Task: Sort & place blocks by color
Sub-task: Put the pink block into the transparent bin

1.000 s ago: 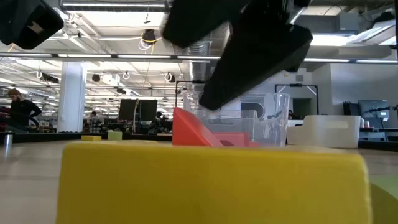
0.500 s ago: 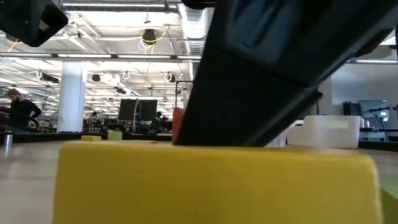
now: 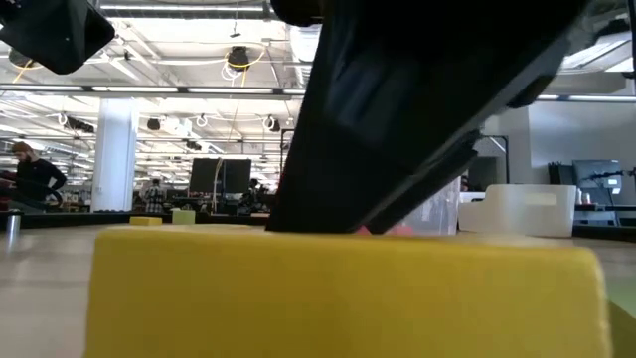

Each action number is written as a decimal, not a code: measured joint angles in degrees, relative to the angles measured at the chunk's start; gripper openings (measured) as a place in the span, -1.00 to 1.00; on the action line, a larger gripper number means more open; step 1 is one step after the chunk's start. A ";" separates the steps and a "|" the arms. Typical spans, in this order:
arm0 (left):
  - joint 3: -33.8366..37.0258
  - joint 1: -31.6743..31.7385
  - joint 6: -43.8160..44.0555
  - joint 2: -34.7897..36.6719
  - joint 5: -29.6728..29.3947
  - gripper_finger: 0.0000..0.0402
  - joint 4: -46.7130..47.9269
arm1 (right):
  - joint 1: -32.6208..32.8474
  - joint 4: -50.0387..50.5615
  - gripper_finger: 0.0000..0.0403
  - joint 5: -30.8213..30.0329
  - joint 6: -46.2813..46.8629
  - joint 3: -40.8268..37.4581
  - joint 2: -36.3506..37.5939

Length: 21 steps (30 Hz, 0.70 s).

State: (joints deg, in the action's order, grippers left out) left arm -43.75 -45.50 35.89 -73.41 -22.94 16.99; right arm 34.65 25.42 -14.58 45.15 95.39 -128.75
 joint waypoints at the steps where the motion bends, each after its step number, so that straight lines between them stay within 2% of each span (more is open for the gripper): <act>1: 0.00 0.00 0.09 0.00 -0.15 0.28 0.00 | -0.04 -0.03 0.03 0.01 -0.02 -0.02 0.00; 6: 0.00 -0.01 0.86 0.00 -0.35 0.28 0.04 | -0.60 0.70 -0.44 2.05 -0.15 0.01 0.88; 13: 0.00 0.00 1.41 0.00 -0.49 0.28 0.38 | -2.49 1.62 -0.44 1.97 -3.42 -0.01 9.26; 15: 0.00 0.00 1.43 0.00 -1.05 0.28 0.36 | -3.23 2.62 -0.44 -0.60 -6.11 0.00 12.48; 19: 0.00 0.02 1.91 0.00 -2.29 0.28 -0.10 | -5.84 8.42 -0.44 -9.51 -11.54 0.03 19.56; 21: 0.02 0.16 2.31 0.00 -3.20 0.28 -0.51 | -8.78 11.76 -0.44 -10.70 -13.66 0.09 21.94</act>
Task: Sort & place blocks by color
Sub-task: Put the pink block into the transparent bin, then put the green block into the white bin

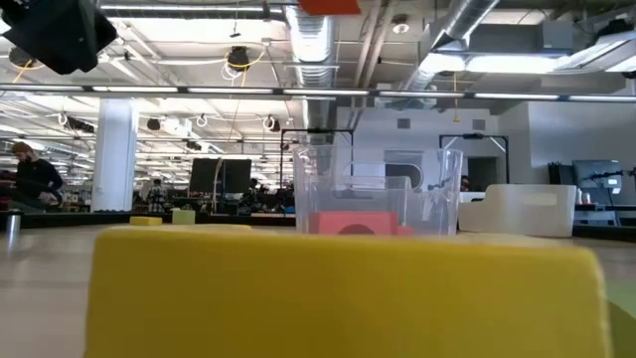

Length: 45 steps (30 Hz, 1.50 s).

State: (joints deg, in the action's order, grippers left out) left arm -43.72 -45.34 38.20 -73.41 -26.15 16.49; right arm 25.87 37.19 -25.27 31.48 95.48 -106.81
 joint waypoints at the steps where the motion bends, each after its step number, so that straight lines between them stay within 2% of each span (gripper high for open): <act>1: 0.00 0.14 0.04 0.00 -0.41 0.28 -0.32 | -1.78 1.40 -0.44 0.14 -1.00 0.00 0.66; 8: 0.00 1.71 2.51 0.00 -0.90 0.28 -1.24 | -12.50 5.80 -0.37 8.99 -7.31 -0.09 0.35; 17: 0.02 2.22 12.13 0.00 -1.09 0.28 1.11 | -15.66 18.50 0.15 10.23 -10.71 -0.30 -3.89; 22: 0.02 3.17 17.81 0.00 -0.57 0.28 2.26 | -16.37 18.65 0.33 13.14 -14.92 -0.11 -5.07; 25: 0.02 3.73 22.06 0.00 3.44 0.28 2.67 | -16.70 19.21 0.36 13.50 -16.58 -0.17 -4.75; 31: 0.02 3.92 34.53 0.00 17.83 0.28 6.17 | -16.02 19.29 0.37 12.98 -17.88 -0.13 1.53; 37: 0.02 -0.26 57.34 -0.32 33.09 0.28 9.09 | -12.82 19.89 0.37 10.65 -17.28 -0.13 8.56; 42: -0.02 -7.21 73.40 -2.99 35.38 0.28 6.87 | -8.84 20.81 0.37 10.05 -13.98 -0.13 11.98; 45: -0.02 -10.80 78.06 -6.25 37.57 0.28 5.65 | -6.04 21.23 0.37 10.09 -12.04 -0.13 12.67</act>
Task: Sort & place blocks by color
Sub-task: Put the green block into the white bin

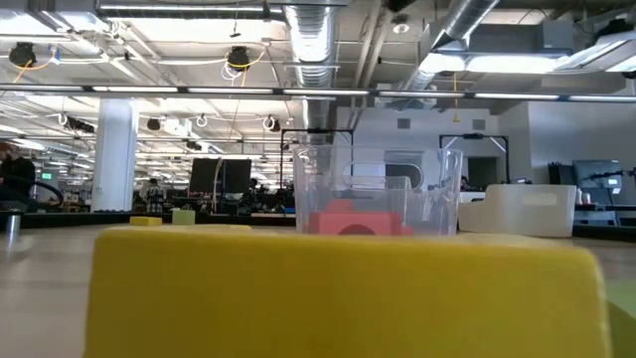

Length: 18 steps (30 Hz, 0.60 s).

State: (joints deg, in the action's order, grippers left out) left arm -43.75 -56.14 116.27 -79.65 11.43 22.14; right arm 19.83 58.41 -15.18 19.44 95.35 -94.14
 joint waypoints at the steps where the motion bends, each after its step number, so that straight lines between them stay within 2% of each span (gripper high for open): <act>1: 0.00 -0.84 0.88 -1.23 0.85 0.28 -0.31 | 0.91 -0.01 0.37 0.02 0.55 0.00 0.09; 4: 0.02 -2.45 2.87 -4.49 0.07 0.28 -1.52 | 3.01 -0.12 0.37 -0.20 2.56 0.00 0.14; 9: -0.02 -2.84 0.82 -9.20 -3.63 0.28 -5.24 | 4.71 -0.15 0.37 -1.41 6.29 0.00 0.14; 18: -0.33 -2.84 0.47 -14.64 -3.31 0.28 -4.78 | 5.23 0.49 0.37 -1.73 10.59 -0.02 0.14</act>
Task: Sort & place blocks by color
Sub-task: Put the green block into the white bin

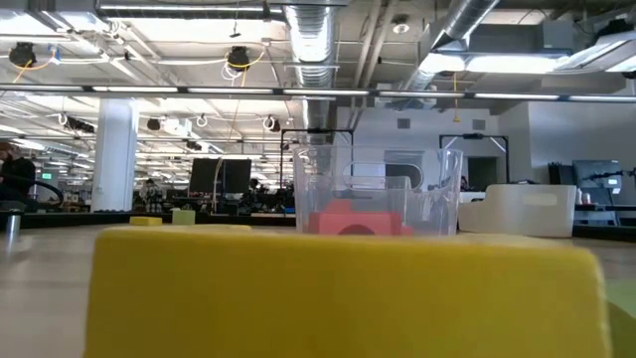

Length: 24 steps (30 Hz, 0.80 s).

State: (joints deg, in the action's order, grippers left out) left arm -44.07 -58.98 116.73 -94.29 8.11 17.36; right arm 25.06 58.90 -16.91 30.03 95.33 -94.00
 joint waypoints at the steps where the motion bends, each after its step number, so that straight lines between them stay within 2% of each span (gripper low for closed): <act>1: 0.00 0.00 0.06 -0.04 -0.11 0.27 0.22 | 0.01 0.18 0.37 -0.01 0.13 0.00 0.00; 4: -0.95 0.11 0.12 -0.28 -0.52 0.23 2.53 | 0.44 1.31 0.37 -0.01 1.07 0.00 0.00; 7: -1.78 0.11 0.10 -0.38 -0.74 0.10 4.37 | 0.77 3.09 0.37 -0.16 2.08 0.00 0.00; 16: -2.11 0.51 -1.36 -0.30 -1.36 -0.62 4.61 | 2.68 6.65 0.37 -2.84 3.15 -0.02 0.00; 24: -7.39 6.64 -9.72 -0.82 -6.99 -0.57 9.44 | 3.61 9.29 0.37 -2.81 2.94 -0.02 0.00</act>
State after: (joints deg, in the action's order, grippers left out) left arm -51.47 -52.34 107.01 -95.11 1.13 26.80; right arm 28.67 68.19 -19.73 32.97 95.31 -94.00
